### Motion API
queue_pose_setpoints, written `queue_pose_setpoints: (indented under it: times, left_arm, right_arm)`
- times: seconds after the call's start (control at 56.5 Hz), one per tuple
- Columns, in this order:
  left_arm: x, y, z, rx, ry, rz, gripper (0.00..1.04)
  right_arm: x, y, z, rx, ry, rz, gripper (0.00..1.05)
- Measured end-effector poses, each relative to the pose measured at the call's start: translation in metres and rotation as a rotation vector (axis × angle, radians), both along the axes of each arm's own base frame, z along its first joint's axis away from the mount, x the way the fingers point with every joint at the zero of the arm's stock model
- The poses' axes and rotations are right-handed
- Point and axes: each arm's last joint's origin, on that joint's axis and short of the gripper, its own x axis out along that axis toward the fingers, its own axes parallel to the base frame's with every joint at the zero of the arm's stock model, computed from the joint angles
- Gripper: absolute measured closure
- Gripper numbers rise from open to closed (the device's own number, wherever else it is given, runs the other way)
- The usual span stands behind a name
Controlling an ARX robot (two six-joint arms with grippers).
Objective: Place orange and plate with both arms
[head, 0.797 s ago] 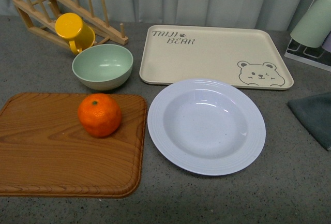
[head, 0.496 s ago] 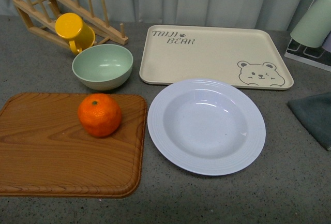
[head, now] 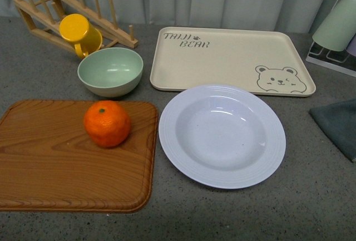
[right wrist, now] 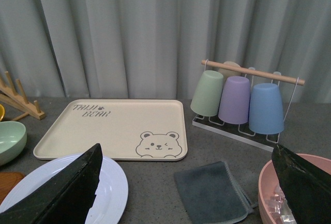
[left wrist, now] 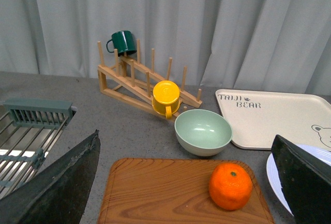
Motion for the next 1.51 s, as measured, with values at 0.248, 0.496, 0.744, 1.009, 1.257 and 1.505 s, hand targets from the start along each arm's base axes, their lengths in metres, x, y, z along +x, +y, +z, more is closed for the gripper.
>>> queue_pose_setpoints:
  times: [0.248, 0.496, 0.744, 1.009, 1.257, 1.505]
  left_arm:
    - [0.0, 0.0, 0.0, 0.0, 0.0, 0.0, 0.06]
    - [0.0, 0.0, 0.0, 0.0, 0.0, 0.0, 0.06]
    - [0.0, 0.0, 0.0, 0.0, 0.0, 0.0, 0.06]
    - [0.0, 0.0, 0.0, 0.0, 0.0, 0.0, 0.06]
    - [0.0, 0.0, 0.0, 0.0, 0.0, 0.0, 0.06]
    - [0.016, 0.0, -0.004, -0.153, 0.233, 0.311, 0.06]
  right_arm:
    - [0.0, 0.0, 0.0, 0.0, 0.0, 0.0, 0.09]
    - [0.0, 0.0, 0.0, 0.0, 0.0, 0.0, 0.09]
    - [0.0, 0.0, 0.0, 0.0, 0.0, 0.0, 0.09]
    - [0.0, 0.0, 0.0, 0.0, 0.0, 0.0, 0.09]
    - [0.0, 0.0, 0.0, 0.0, 0.0, 0.0, 0.09]
    - [0.0, 0.0, 0.0, 0.0, 0.0, 0.002, 0.09]
